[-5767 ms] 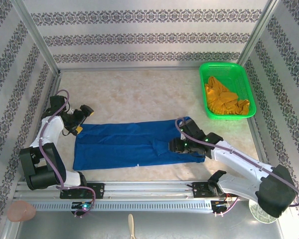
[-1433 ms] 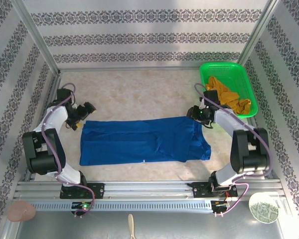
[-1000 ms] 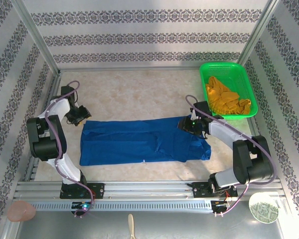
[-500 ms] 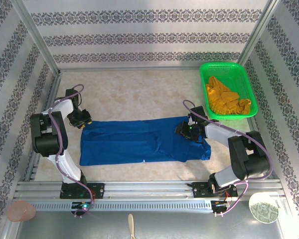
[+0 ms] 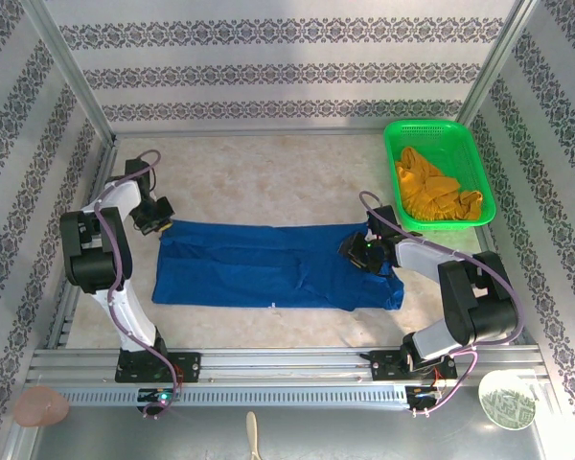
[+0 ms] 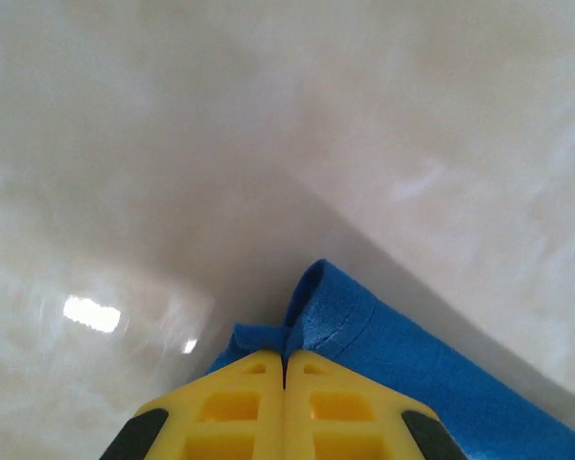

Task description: Fold the inside-out t-shirt

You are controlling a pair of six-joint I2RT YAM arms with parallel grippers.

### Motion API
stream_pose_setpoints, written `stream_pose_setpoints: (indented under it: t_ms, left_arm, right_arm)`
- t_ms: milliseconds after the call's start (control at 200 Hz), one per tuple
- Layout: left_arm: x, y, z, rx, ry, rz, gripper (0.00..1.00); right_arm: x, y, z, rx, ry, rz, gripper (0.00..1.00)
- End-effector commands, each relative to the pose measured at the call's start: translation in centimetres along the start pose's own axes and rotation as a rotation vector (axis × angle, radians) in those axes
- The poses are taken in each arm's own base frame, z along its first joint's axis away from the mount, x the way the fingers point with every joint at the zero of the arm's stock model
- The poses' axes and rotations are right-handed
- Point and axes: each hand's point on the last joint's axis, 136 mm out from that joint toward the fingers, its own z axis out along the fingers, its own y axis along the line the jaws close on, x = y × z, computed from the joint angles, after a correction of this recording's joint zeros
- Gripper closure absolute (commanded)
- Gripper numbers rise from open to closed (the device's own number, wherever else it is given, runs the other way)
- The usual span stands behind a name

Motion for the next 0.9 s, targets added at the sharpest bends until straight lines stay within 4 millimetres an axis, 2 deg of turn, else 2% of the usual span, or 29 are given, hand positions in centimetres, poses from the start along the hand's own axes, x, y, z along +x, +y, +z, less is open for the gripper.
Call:
stream_pose_setpoints:
  t_ms: [0, 35, 65, 110, 190, 265, 375, 490, 595, 749, 894]
  left_arm:
    - [-0.6, 0.2, 0.1, -0.046, 0.013, 0.039, 0.96]
    - [-0.6, 0.3, 0.3, -0.053, 0.023, 0.044, 0.81]
    - [-0.7, 0.3, 0.4, -0.055, 0.028, 0.047, 0.63]
    - [-0.7, 0.2, 0.1, -0.053, 0.027, 0.049, 0.44]
    - [-0.8, 0.1, -0.8, -0.045, 0.0, 0.041, 0.34]
    - [-1.0, -0.5, -2.2, -0.008, -0.049, 0.02, 0.35]
    - [-0.8, -2.4, -2.9, 0.099, -0.058, -0.023, 0.45]
    - [-0.4, -4.6, -2.2, 0.165, -0.034, -0.037, 0.61]
    - [0.2, -6.2, -0.7, 0.184, 0.005, -0.025, 0.68]
    - [1.9, -6.1, 1.6, 0.162, 0.066, -0.015, 0.7]
    - [3.5, -5.2, 1.7, 0.157, 0.073, -0.011, 0.71]
  right_arm:
    - [2.2, -4.5, 1.3, 0.151, 0.067, 0.1, 0.56]
    - [2.1, -4.4, 1.3, 0.147, 0.066, 0.098, 0.56]
    - [2.1, -4.3, 1.3, 0.143, 0.067, 0.097, 0.56]
    - [2.0, -4.1, 1.3, 0.136, 0.069, 0.09, 0.55]
    - [2.0, -3.8, 1.2, 0.126, 0.069, 0.078, 0.56]
    - [1.8, -3.4, 1.1, 0.115, 0.068, 0.069, 0.56]
    - [1.8, -3.5, 1.1, 0.118, 0.066, 0.065, 0.56]
    - [1.7, -3.7, 1.1, 0.124, 0.061, 0.064, 0.56]
    - [1.7, -3.8, 1.1, 0.129, 0.059, 0.064, 0.56]
    - [1.7, -3.8, 1.0, 0.13, 0.054, 0.065, 0.56]
    - [1.6, -3.8, 0.8, 0.13, 0.048, 0.065, 0.56]
